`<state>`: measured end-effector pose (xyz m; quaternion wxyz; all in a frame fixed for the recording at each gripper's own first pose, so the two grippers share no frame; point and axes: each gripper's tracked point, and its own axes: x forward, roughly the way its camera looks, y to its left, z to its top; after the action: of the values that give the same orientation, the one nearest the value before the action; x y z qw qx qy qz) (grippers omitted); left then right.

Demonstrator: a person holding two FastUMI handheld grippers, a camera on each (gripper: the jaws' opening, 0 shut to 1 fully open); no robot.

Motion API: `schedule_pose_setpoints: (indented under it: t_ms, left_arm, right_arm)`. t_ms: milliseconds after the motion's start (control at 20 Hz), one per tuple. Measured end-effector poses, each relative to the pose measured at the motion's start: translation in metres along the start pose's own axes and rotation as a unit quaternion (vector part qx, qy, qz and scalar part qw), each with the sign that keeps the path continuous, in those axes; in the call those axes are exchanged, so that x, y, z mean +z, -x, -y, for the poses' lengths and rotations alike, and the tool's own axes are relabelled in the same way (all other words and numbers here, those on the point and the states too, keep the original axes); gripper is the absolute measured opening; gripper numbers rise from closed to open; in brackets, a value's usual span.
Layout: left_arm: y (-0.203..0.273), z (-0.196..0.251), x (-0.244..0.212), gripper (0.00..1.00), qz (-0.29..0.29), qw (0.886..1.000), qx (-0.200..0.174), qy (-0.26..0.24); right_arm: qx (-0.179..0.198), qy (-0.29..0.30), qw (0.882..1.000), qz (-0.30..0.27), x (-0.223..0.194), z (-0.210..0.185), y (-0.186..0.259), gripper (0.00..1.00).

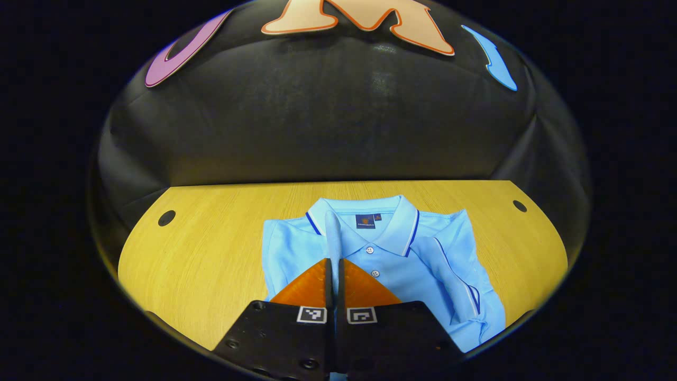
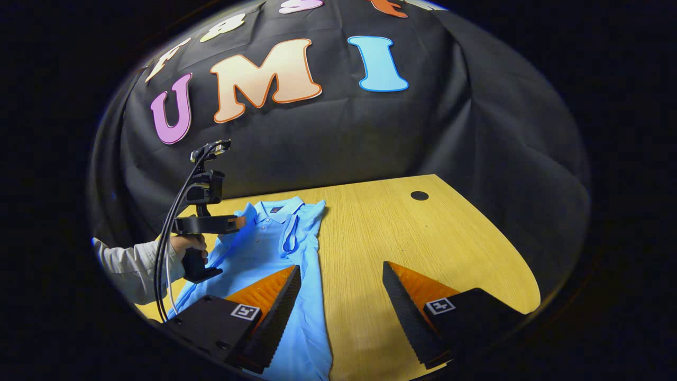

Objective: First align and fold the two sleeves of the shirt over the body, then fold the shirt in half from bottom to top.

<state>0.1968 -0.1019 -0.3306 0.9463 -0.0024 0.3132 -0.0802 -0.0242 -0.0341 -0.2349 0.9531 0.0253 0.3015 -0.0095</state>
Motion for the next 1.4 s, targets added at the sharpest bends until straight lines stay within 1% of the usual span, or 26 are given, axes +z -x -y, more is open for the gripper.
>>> schedule_pose_setpoints:
  t_ms: [50,100,150,250,300,500,750,950,1100,1200,1400]
  left_arm:
    - [0.001,0.005,0.002,0.01,0.006,1.000,-0.013,0.014]
    - [0.008,0.014,0.004,0.09,0.009,0.999,-0.035,0.032]
    - [0.008,0.016,0.005,0.39,0.013,0.998,-0.038,0.040]
    - [0.028,0.007,0.020,1.00,0.036,0.998,-0.032,0.030]
    - [0.038,0.006,0.027,0.94,0.050,0.998,-0.028,0.026]
    - [0.098,-0.004,0.049,0.96,0.103,0.994,-0.017,0.020]
    - [0.170,-0.010,0.042,0.96,0.126,0.992,-0.014,0.004]
    - [0.223,-0.011,0.018,0.95,0.130,0.991,-0.007,-0.013]
    - [0.258,-0.016,-0.006,0.95,0.124,0.992,0.001,-0.026]
    - [0.280,-0.022,-0.027,0.95,0.113,0.993,0.007,-0.026]
    - [0.315,-0.035,-0.075,0.95,0.073,0.997,0.020,-0.029]
  right_arm:
    - [0.001,-0.001,1.000,0.001,0.002,-0.001,0.000,0.97]
    - [0.002,-0.003,1.000,0.003,0.003,-0.002,0.001,0.97]
    - [0.007,-0.006,1.000,0.006,0.005,-0.004,0.001,0.97]
    - [0.013,-0.008,1.000,0.016,0.010,-0.006,0.002,0.97]
    - [0.016,-0.007,1.000,0.021,0.011,-0.008,0.003,0.97]
    - [0.032,-0.003,0.999,0.036,0.017,-0.013,0.013,0.98]
    - [0.060,0.018,0.997,0.043,0.017,-0.023,0.025,0.97]
    - [0.086,0.035,0.995,0.048,0.009,-0.031,0.046,0.97]
    - [0.104,0.051,0.993,0.038,-0.008,-0.037,0.061,0.97]
    - [0.112,0.061,0.991,0.030,-0.020,-0.039,0.071,0.97]
    - [0.126,0.081,0.989,0.003,-0.053,-0.042,0.091,0.97]
